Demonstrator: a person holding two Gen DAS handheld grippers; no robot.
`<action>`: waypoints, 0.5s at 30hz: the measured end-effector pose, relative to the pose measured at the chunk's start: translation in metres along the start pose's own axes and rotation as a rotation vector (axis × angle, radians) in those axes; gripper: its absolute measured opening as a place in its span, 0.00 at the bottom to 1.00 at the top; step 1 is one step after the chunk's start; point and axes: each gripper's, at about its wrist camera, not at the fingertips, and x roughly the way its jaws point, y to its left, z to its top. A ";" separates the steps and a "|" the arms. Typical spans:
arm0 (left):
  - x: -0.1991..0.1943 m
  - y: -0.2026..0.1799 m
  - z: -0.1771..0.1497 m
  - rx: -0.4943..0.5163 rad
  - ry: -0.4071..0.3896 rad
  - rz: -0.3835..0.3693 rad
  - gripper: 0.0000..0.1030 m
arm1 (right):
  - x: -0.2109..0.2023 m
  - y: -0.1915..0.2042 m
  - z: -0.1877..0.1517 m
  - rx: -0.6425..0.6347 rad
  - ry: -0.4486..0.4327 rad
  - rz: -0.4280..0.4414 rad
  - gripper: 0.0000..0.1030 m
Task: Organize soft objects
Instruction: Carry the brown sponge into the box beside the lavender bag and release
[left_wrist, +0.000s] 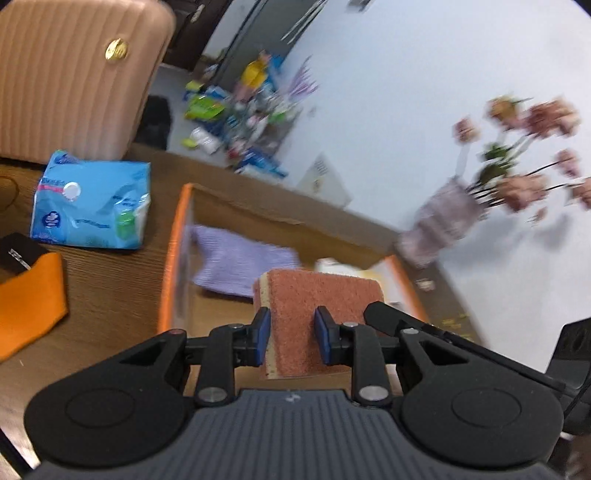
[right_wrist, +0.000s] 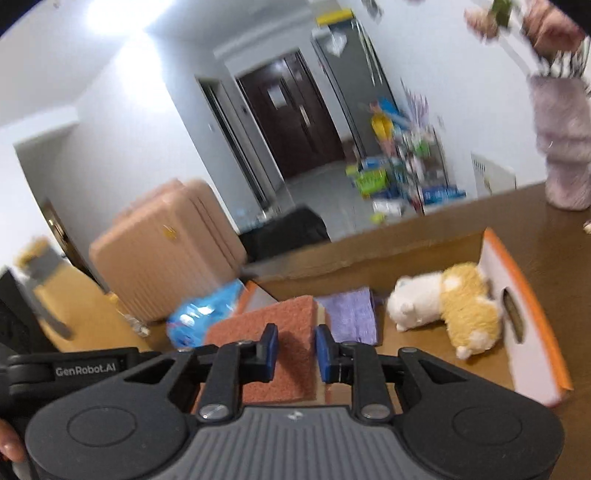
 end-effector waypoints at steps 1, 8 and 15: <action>0.010 0.002 0.001 0.027 0.017 0.028 0.25 | 0.014 -0.002 -0.001 0.004 0.026 -0.010 0.21; 0.032 0.007 -0.012 0.213 0.072 0.185 0.26 | 0.058 0.001 -0.027 -0.046 0.156 -0.018 0.23; 0.013 -0.011 -0.013 0.296 0.056 0.216 0.34 | 0.060 0.012 -0.032 -0.111 0.220 0.012 0.33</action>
